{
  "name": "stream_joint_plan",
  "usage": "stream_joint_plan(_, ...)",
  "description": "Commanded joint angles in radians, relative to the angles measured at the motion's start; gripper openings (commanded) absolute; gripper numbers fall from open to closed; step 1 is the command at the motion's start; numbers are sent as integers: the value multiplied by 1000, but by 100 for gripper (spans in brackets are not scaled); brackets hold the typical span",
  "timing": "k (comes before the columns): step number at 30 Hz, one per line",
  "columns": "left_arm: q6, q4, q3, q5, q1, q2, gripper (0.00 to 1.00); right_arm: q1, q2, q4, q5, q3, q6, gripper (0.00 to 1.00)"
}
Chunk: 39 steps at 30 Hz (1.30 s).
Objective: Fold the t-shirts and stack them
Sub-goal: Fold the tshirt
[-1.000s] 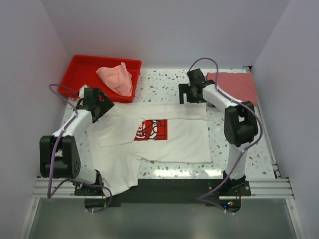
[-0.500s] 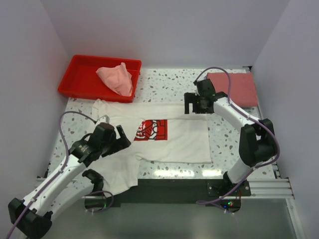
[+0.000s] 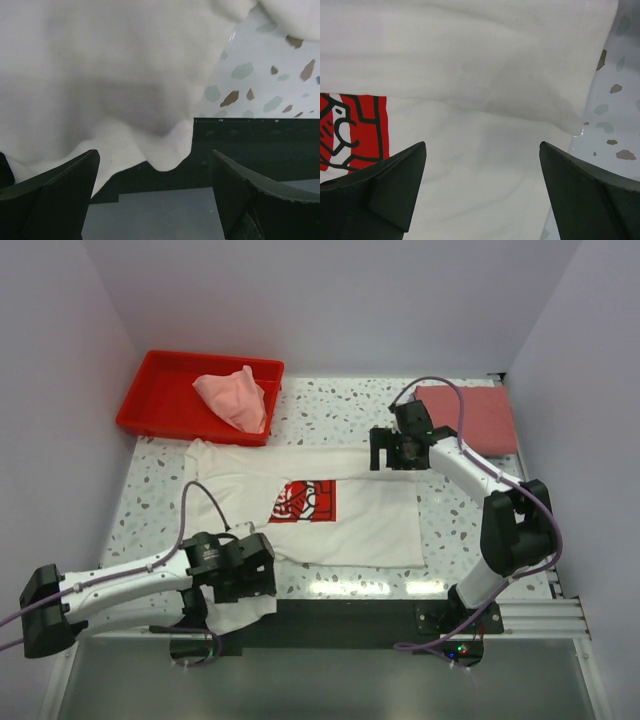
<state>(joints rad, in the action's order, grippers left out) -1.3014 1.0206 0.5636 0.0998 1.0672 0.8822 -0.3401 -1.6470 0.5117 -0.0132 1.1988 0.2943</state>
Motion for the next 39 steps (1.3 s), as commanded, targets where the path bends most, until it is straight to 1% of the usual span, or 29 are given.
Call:
stream_joint_plan(1,-194,96,53,17,132,64,93,3,30,-10,-10,-4,-3,99)
stream_joint_plan(2,-214,119,67,24,186,111,92,3,27,-9,-8,-4,-1,99)
stream_joint_plan(3,-235,168,81,32,207,136,91,3,26,-12,-10,-2,-1,99)
stream_joint_plan(5,-274,196,105,49,247,190,88,4,18,-10,-8,-4,-4,99)
stream_joint_plan(6,-279,199,107,52,249,201,84,4,15,-9,-10,-4,-7,99)
stream_joint_plan(7,-288,190,96,61,249,208,76,3,13,-9,-14,-5,-9,99)
stream_joint_plan(9,-292,156,78,66,249,222,69,3,10,-4,-24,-5,-10,99)
stream_joint_plan(10,-297,147,64,72,250,228,67,4,10,-2,-24,-7,-9,99)
stream_joint_plan(12,-318,138,47,83,249,247,67,4,12,-7,-24,-13,-9,99)
stream_joint_plan(15,-352,78,6,78,249,245,67,3,10,-4,-22,-15,-11,99)
stream_joint_plan(16,-358,97,12,96,249,247,64,4,9,-4,-21,-15,-11,99)
stream_joint_plan(19,-365,101,27,117,249,265,63,4,7,-4,-22,-15,-11,99)
stream_joint_plan(23,-348,98,50,124,249,351,63,3,10,1,-27,-15,-7,99)
stream_joint_plan(25,-346,88,58,118,249,368,59,3,13,2,-34,-16,-9,99)
stream_joint_plan(27,-349,63,56,117,249,370,53,3,15,2,-37,-15,-7,99)
stream_joint_plan(28,-342,37,39,106,249,363,47,3,16,4,-37,-15,-7,99)
stream_joint_plan(29,-340,9,27,97,249,347,43,4,19,8,-37,-13,-7,99)
stream_joint_plan(30,-341,-26,4,87,249,337,33,3,21,10,-45,-15,-3,99)
stream_joint_plan(31,-348,-33,-2,75,249,333,27,4,30,13,-53,-18,2,99)
stream_joint_plan(32,-361,-21,-4,77,249,322,20,3,36,17,-56,-24,12,99)
stream_joint_plan(33,-372,24,1,80,249,316,9,3,45,21,-73,-28,19,99)
stream_joint_plan(36,-391,58,21,104,249,284,0,3,102,47,-99,-59,60,99)
stream_joint_plan(39,-388,110,62,158,249,270,0,3,186,89,-129,-110,135,99)
